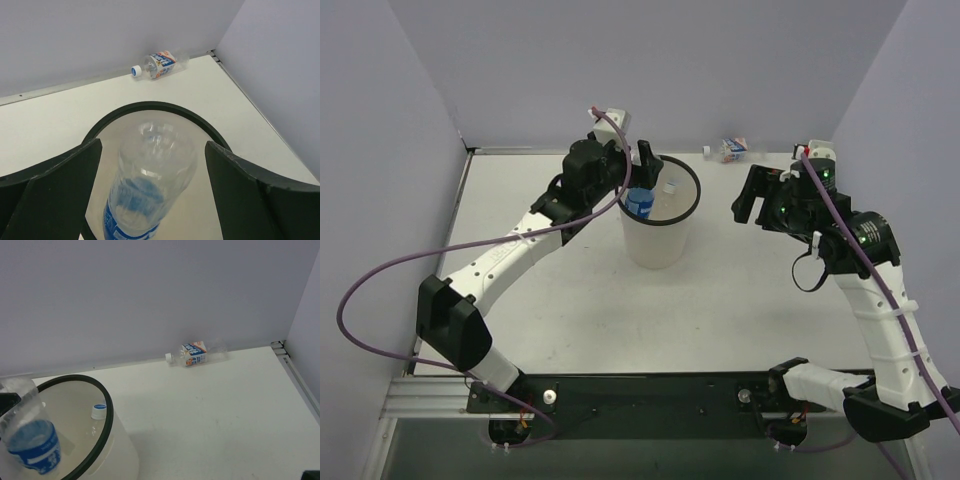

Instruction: Put the plastic bottles in the bin

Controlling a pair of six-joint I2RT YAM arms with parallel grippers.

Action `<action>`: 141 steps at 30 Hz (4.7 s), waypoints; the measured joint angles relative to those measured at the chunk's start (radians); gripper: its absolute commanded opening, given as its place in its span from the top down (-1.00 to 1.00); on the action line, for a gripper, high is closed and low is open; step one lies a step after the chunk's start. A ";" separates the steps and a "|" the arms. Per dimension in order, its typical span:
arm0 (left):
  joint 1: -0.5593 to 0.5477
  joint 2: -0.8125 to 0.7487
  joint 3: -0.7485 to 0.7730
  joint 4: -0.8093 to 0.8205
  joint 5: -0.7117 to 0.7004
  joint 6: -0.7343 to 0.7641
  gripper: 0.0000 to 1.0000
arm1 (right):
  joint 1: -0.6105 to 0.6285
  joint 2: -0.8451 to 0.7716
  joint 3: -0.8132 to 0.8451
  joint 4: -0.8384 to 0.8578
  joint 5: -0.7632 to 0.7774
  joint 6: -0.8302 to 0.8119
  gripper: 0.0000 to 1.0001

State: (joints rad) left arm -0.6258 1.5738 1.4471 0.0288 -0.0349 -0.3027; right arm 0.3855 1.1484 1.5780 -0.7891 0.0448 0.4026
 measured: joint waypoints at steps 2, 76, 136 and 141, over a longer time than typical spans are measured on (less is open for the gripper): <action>-0.003 0.002 0.000 -0.001 -0.018 0.003 -0.94 | 0.000 -0.003 0.000 0.000 0.000 0.002 -0.55; 0.042 -0.461 -0.017 -0.578 -0.106 -0.111 -0.95 | -0.464 0.453 -0.080 0.538 -0.183 0.568 -0.73; 0.067 -0.215 0.066 -0.555 -0.171 -0.100 -0.95 | -0.417 1.482 0.687 0.761 -0.093 0.947 -0.75; 0.074 -0.191 0.086 -0.547 -0.170 -0.093 -0.95 | -0.417 1.530 0.727 0.808 -0.082 0.972 -0.73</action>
State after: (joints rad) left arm -0.5518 1.3827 1.5330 -0.5182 -0.2050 -0.3958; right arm -0.0311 2.6785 2.3054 0.0189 -0.0368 1.3743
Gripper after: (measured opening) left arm 0.975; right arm 0.868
